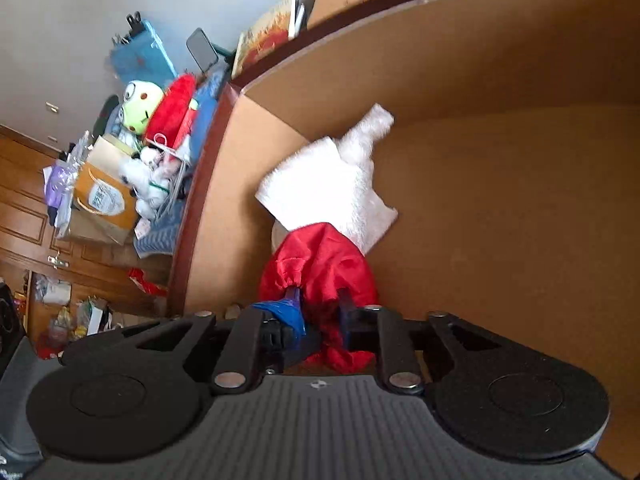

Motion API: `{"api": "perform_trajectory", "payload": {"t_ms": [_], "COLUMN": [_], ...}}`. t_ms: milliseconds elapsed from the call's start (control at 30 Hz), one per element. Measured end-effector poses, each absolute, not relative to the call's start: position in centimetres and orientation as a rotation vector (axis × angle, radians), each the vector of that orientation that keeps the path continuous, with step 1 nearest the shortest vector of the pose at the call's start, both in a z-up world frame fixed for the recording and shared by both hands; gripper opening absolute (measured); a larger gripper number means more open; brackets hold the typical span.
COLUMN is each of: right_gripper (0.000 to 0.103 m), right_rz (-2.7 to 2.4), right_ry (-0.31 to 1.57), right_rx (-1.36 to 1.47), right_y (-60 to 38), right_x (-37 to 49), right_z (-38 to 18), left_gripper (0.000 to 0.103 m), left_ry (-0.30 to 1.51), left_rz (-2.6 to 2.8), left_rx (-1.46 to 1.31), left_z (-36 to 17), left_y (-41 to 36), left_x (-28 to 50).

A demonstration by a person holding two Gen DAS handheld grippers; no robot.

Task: Organize soft objects
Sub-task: 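Place the red cloth in the box beside the towel, open right gripper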

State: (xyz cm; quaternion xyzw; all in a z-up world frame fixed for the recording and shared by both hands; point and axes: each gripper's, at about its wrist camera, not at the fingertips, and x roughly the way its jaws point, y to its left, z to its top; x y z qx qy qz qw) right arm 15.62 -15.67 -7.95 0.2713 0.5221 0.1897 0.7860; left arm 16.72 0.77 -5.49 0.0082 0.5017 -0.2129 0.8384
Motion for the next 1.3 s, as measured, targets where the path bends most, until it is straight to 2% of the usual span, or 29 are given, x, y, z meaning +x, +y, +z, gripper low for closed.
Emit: {"api": "perform_trajectory", "payload": {"t_ms": [33,67,100,233,900,1300], "right_gripper": [0.005,0.006,0.006,0.008,0.009,0.014], "right_rz": [0.406,0.41,0.414,0.421,0.254,0.132], "right_ry": [1.142,1.144,1.143,1.122,0.898,0.801], "right_rx": [0.58,0.579,0.57,0.539,0.368,0.281], "right_y": [-15.7,-15.7,-15.7,-16.3,-16.6,-16.7], "right_x": [15.7,15.6,15.5,15.1,9.4,5.5], "right_z": [-8.2,-8.2,-8.1,-7.3,-3.1,-1.1], "left_gripper": [0.027,0.037,0.043,0.06,0.061,0.061], "left_ry": [1.057,1.05,1.044,0.988,0.911,0.892], "left_rz": [-0.454,-0.455,-0.462,-0.47,-0.341,-0.283], "left_rx": [0.013,0.008,0.003,0.031,0.089,0.119], "left_z": [-5.4,-5.3,-5.2,-3.9,-0.3,0.9], "left_y": [0.8,0.9,0.9,0.7,1.2,1.7], "left_x": [16.6,16.6,16.5,15.0,12.1,9.4]}}
